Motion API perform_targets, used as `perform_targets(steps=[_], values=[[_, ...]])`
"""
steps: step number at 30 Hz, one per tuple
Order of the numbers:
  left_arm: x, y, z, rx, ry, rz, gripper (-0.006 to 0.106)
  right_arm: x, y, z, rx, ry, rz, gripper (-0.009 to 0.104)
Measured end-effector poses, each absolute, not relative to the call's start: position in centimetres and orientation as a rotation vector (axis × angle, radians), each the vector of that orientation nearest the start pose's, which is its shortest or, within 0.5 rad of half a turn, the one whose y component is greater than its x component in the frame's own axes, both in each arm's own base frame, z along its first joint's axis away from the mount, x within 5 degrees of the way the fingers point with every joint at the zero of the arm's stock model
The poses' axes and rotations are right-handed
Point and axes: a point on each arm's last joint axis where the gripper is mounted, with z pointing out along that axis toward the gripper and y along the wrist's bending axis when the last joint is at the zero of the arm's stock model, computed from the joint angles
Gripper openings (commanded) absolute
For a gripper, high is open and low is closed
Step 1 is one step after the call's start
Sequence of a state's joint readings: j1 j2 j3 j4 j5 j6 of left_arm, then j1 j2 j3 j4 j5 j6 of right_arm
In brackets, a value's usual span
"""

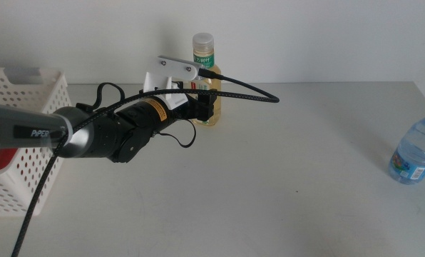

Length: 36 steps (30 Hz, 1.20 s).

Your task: Use arms to grab the bottles and put them into the dustbin to the left of the table.

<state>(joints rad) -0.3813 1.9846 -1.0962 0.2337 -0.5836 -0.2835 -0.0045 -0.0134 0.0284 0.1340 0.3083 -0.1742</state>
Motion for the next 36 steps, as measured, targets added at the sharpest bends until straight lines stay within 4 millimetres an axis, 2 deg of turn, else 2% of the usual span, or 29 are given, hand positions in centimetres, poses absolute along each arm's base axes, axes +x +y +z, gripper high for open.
perform_targets(steps=[13,24,31,34,36], values=[[42.3,-18.2,16.8,0.359,1.777,-0.442,0.090,5.4,0.3,17.7,-0.067,1.803,0.000,0.078],[45.4,-19.4,14.7,0.356,1.772,-0.438,0.090,5.4,0.3,17.7,-0.067,1.803,0.000,0.078],[46.6,-19.9,13.2,0.357,1.774,-0.437,0.090,5.4,0.3,17.7,-0.067,1.803,0.000,0.078],[46.8,-20.0,12.7,0.358,1.778,-0.436,0.086,5.4,0.3,17.7,-0.067,1.803,0.000,0.078],[46.9,-20.0,12.6,0.358,1.779,-0.436,0.077,5.4,0.3,17.7,-0.067,1.803,0.000,0.078]])
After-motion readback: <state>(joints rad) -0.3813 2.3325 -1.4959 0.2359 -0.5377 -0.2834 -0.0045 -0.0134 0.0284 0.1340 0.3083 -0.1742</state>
